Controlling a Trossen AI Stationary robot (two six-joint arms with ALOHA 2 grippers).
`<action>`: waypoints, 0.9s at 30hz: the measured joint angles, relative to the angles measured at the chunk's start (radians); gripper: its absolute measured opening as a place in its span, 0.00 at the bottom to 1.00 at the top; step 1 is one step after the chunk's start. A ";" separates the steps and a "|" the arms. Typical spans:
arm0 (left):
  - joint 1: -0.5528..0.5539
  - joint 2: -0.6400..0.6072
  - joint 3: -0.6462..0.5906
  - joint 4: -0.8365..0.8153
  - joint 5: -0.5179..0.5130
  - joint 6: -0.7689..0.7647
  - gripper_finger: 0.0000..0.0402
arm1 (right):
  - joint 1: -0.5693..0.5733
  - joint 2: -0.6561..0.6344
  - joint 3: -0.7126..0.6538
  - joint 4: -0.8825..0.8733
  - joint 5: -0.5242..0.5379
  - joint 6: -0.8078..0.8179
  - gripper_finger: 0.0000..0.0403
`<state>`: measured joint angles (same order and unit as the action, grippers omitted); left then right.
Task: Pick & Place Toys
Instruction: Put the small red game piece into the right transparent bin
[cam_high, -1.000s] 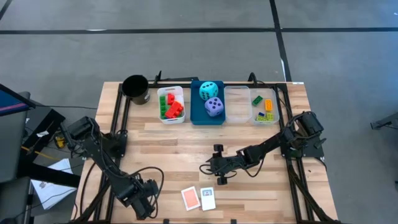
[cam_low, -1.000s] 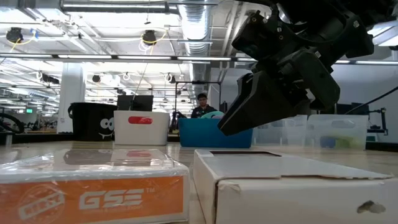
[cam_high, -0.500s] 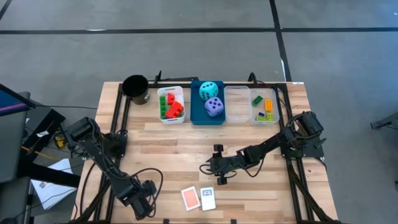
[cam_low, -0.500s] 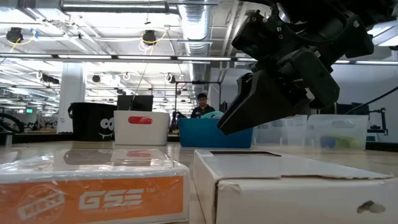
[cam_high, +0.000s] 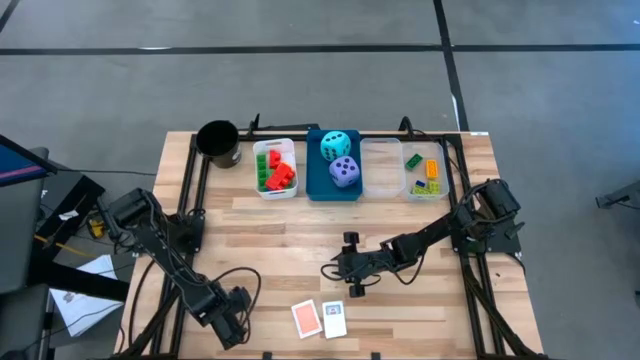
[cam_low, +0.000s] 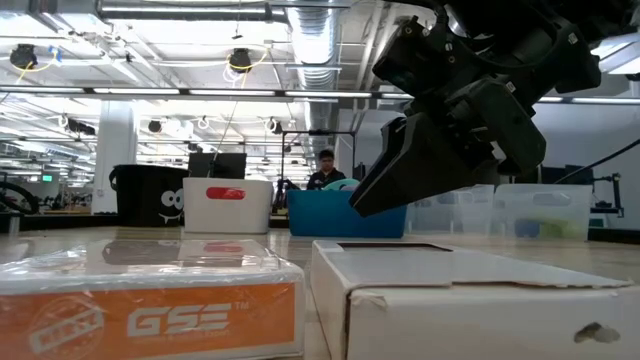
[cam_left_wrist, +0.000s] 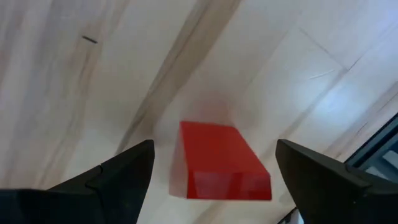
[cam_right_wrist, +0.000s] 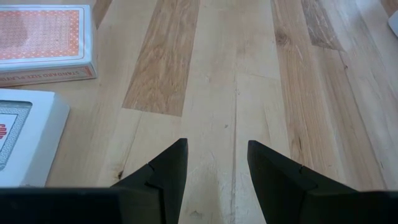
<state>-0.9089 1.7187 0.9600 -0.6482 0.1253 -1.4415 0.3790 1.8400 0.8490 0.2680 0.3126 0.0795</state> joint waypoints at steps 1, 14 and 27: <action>0.000 0.000 -0.003 0.009 0.000 -0.005 0.82 | 0.000 0.000 0.000 0.000 0.000 0.000 0.40; 0.000 0.000 -0.008 0.026 0.069 -0.086 0.46 | 0.000 0.000 0.000 0.000 0.002 0.000 0.40; 0.058 -0.059 -0.008 -0.008 -0.022 -0.078 0.33 | -0.002 0.000 0.000 0.002 0.002 -0.002 0.40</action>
<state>-0.8510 1.6599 0.9520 -0.6566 0.1029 -1.5192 0.3766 1.8400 0.8490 0.2695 0.3149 0.0778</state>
